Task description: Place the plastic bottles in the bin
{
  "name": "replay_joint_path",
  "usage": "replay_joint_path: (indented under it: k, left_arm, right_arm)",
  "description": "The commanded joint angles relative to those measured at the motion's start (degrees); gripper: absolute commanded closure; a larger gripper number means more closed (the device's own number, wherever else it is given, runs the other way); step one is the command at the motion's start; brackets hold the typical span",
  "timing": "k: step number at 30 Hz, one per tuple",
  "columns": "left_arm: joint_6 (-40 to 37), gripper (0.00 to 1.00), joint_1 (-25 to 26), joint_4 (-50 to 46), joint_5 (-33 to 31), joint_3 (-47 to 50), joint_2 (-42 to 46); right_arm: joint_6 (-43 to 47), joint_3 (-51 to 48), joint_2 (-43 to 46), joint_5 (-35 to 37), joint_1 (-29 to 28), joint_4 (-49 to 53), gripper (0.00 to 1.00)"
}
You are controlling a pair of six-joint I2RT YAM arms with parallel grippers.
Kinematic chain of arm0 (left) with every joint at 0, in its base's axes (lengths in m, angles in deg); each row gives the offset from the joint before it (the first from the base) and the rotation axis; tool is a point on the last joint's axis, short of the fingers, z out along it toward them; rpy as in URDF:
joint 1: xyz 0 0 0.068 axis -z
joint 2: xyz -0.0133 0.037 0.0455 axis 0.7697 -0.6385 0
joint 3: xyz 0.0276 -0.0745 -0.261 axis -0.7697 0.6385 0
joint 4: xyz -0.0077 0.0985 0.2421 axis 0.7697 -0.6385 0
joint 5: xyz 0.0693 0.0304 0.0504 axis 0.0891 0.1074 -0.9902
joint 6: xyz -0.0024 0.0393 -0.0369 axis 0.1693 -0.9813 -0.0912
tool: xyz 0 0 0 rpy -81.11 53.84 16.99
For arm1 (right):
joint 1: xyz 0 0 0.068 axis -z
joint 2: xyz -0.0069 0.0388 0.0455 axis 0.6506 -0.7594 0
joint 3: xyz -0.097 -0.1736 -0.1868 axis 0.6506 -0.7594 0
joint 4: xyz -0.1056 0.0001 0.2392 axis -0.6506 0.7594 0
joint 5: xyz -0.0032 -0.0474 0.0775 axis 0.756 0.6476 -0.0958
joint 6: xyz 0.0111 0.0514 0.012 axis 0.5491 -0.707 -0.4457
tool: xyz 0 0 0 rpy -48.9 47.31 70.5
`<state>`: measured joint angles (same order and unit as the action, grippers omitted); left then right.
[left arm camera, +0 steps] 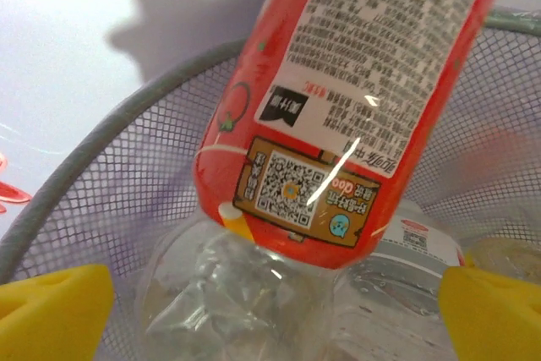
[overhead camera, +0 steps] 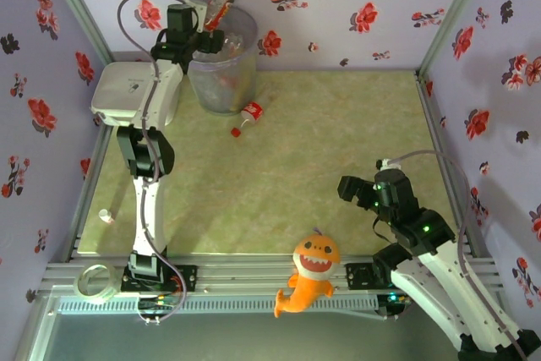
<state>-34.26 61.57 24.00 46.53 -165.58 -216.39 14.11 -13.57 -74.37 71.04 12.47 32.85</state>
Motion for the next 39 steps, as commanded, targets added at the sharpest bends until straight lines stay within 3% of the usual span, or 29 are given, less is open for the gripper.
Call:
replay_joint_path:
  k: [1, 9, 16, 28, 32, 39]
  left_arm:
    - [-0.61, 0.0, -0.44, -1.46, 1.59, 0.97, 1.63]
    - [2.95, 0.0, -0.52, 2.98, 5.95, 4.38, 7.7]
    - [15.11, 0.01, -2.26, 9.7, 14.84, 5.89, 8.82]
    - [24.48, 0.24, -2.98, 5.11, 12.9, -6.6, -3.24]
    - [23.98, 0.32, -2.72, 2.1, 13.21, -6.58, -4.78]
    - [17.61, 0.33, -2.29, -4.46, 13.2, -5.26, -3.9]
  right_arm:
    - [0.84, 1.62, 0.4, 1.85, 0.16, 1.01, 0.01]
    - [0.91, 1.64, 0.38, 1.94, 0.11, 0.85, 0.01]
    - [0.82, 1.83, 0.51, 1.92, 0.1, 1.59, 0.01]
    - [0.95, 2.2, 2.03, 2.53, 0.16, 2.33, 0.01]
    - [0.97, 2.14, 2.09, 2.6, 0.17, 2.19, 0.01]
    - [0.47, 1.29, 1.71, 2.08, 0.09, 0.62, 0.01]
